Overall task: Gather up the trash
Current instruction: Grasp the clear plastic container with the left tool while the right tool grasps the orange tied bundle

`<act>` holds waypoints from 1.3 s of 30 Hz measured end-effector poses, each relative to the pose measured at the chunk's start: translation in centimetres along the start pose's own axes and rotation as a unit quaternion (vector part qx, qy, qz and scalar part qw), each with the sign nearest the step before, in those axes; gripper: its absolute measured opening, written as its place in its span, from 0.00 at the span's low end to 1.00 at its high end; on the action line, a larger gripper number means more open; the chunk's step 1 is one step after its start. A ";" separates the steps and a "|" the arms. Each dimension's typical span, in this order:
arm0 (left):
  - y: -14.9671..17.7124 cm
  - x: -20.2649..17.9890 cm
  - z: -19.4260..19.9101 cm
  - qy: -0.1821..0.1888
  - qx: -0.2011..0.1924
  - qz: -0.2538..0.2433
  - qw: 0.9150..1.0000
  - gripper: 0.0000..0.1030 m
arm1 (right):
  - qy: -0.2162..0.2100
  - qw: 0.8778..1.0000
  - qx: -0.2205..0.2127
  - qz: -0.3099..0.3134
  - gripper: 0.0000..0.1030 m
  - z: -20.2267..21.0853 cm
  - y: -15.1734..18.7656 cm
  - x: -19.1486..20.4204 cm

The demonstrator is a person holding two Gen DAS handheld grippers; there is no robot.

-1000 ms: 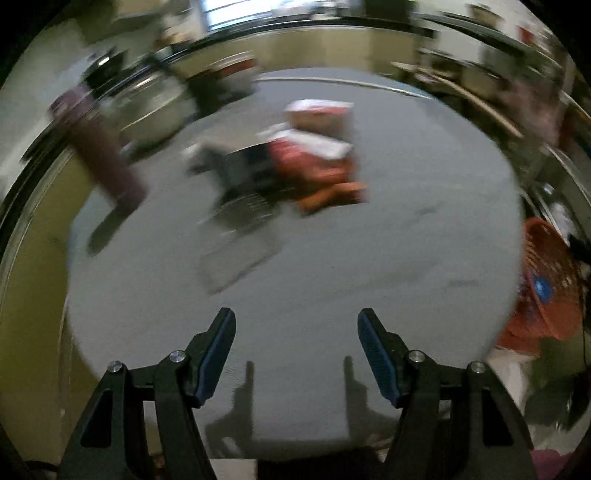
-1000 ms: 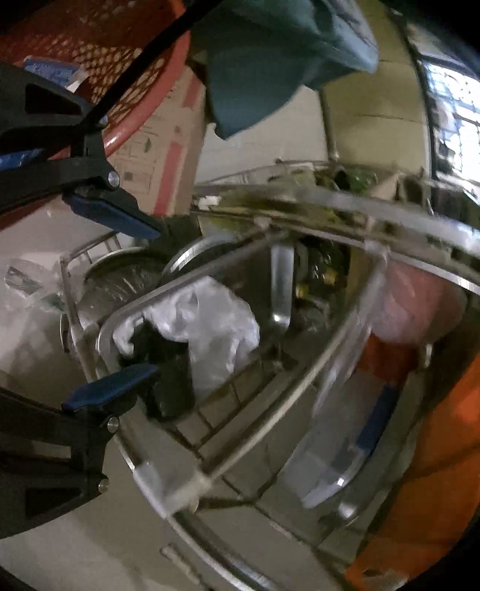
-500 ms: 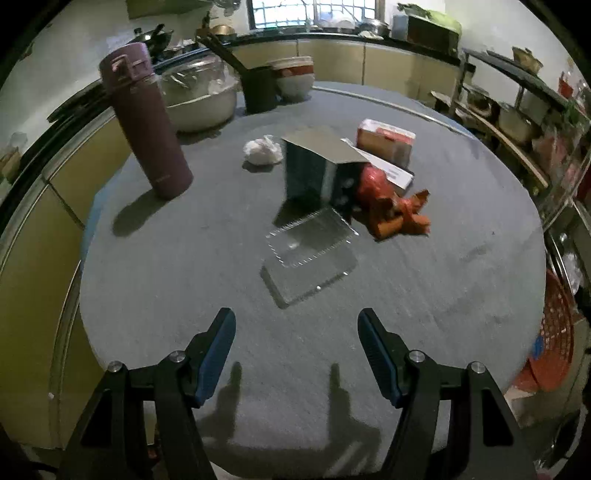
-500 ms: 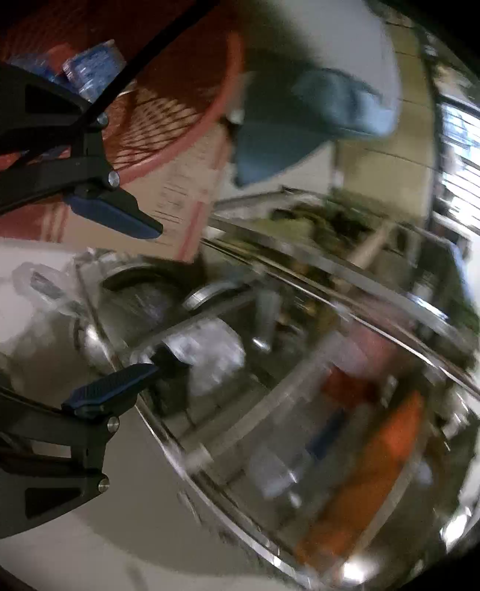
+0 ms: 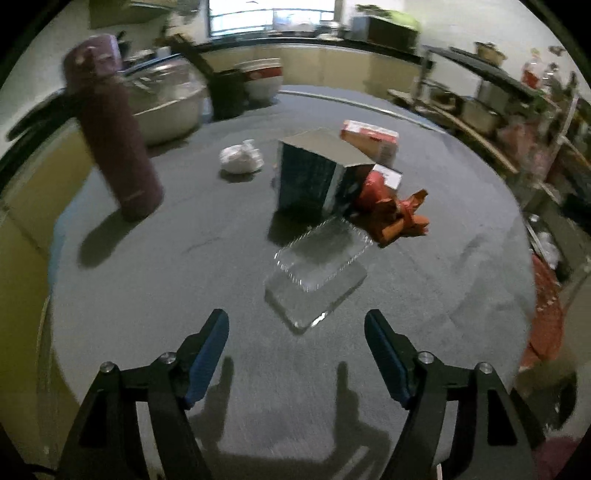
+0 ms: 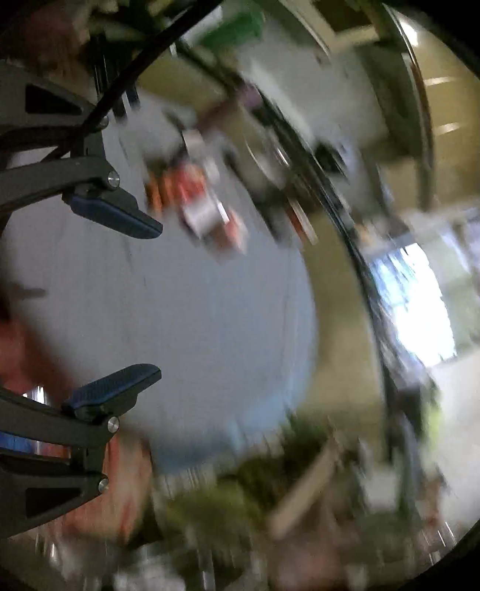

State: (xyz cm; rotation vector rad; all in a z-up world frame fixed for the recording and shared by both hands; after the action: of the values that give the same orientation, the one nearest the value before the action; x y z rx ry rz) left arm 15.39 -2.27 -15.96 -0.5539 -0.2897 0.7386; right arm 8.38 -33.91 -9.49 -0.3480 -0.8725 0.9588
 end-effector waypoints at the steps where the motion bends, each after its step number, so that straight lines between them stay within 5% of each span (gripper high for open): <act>1: -0.3 0.3 -0.3 0.016 -0.002 -0.007 1.000 0.74 | -0.021 1.000 0.022 0.008 0.71 -2.1 0.0 1.5; 7: -1.8 1.5 -2.3 0.100 -0.011 -0.029 0.994 0.74 | -0.080 0.992 0.098 -0.019 0.68 -12.6 -0.9 5.2; 13: -2.6 0.4 -4.1 0.108 -0.016 -0.078 0.991 0.74 | -0.081 0.985 0.125 -0.088 0.54 -18.7 -1.8 4.4; 17: -2.5 0.0 -5.2 0.090 -0.016 -0.091 0.992 0.74 | -0.110 0.974 0.156 -0.123 0.40 -20.3 -0.6 4.5; 20: -2.1 0.2 -5.2 0.098 -0.018 -0.084 0.992 0.58 | -0.129 0.969 0.182 -0.106 0.39 -18.8 1.2 5.1; 23: -1.5 -0.1 -4.6 0.112 -0.021 -0.085 0.990 0.58 | -0.148 0.961 0.219 -0.080 0.39 -16.5 3.4 5.8; 25: -0.8 -0.5 -4.1 0.120 -0.022 -0.088 0.989 0.58 | -0.136 0.966 0.217 -0.039 0.39 -14.6 4.0 6.2; 27: -0.2 -0.6 -3.6 0.115 -0.019 -0.087 0.989 0.59 | -0.109 0.975 0.195 0.001 0.60 -13.0 4.0 6.4; 29: 0.3 -0.3 -3.2 0.108 -0.012 -0.079 0.991 0.59 | -0.095 0.981 0.168 0.036 0.67 -12.0 3.6 6.7; 34: 0.4 0.2 -2.9 0.081 0.001 -0.075 0.994 0.69 | -0.053 0.983 0.145 0.100 0.67 -13.7 2.9 8.0; 39: 0.3 -0.1 -3.7 0.073 0.013 -0.078 0.994 0.69 | -0.015 0.977 0.166 0.136 0.63 -17.7 3.9 8.8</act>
State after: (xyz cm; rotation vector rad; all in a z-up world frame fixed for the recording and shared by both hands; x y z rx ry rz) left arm 16.72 -3.55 -19.20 -0.5507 -0.1856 0.5476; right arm 22.40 -22.60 -18.57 -0.1667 -0.6855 1.3447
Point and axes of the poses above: each gripper's, at about its wrist camera, not at the fingertips, and z roughly against the way its jaws point, x to its left, y to its underside, the point moved 4 cm from there along -z, roughly the way its jaws point, and after that the axes turned 11 degrees about -z, right-handed, at the moved point
